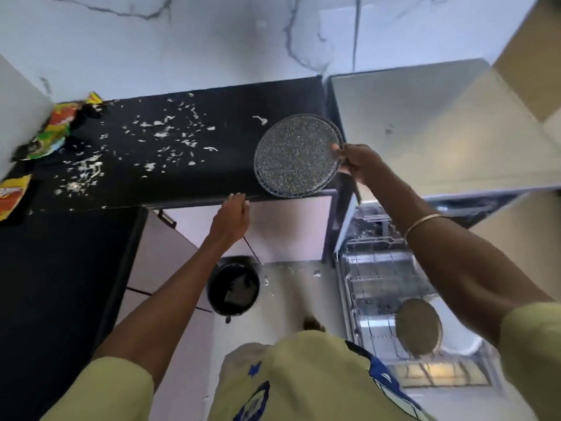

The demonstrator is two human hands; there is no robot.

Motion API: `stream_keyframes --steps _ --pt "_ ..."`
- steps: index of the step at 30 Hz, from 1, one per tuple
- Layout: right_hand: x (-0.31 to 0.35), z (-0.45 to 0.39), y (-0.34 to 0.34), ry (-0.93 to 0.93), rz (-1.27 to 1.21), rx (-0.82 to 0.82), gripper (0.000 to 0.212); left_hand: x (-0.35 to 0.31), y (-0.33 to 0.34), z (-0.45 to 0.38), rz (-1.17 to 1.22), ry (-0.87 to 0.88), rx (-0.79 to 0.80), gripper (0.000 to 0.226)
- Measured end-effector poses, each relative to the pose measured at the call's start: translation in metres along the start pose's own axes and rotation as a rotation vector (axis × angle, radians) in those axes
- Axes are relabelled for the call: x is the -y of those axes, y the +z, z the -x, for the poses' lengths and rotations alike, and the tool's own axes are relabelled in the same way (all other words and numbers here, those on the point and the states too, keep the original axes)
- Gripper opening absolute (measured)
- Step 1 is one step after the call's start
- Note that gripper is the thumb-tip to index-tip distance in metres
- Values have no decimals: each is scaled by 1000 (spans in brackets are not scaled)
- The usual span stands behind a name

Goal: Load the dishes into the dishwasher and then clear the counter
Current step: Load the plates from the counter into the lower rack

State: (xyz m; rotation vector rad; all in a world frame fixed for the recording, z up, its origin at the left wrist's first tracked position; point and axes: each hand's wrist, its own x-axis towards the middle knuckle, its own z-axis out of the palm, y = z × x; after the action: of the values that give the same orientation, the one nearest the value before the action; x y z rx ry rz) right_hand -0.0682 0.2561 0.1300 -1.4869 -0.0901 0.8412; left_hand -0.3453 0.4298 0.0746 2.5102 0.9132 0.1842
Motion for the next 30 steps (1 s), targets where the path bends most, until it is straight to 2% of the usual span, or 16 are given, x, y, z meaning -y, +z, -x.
stream_keyframes --steps 1,4,11,16,24,30 --pt "-7 14 -19 9 -21 -15 10 -17 8 12 6 26 9 39" --pt "-33 67 -76 -7 -82 -38 30 -60 35 56 11 106 30 34" --pt "-102 184 -195 37 -139 -104 34 -114 115 165 16 136 83 34" --pt "-144 256 -274 79 -103 -251 32 -155 159 242 39 144 173 36" --pt "-183 306 -377 90 -147 -372 39 -224 210 298 132 45 219 37" --pt "-199 288 -460 131 -136 -419 42 -290 268 288 173 -9 313 36"
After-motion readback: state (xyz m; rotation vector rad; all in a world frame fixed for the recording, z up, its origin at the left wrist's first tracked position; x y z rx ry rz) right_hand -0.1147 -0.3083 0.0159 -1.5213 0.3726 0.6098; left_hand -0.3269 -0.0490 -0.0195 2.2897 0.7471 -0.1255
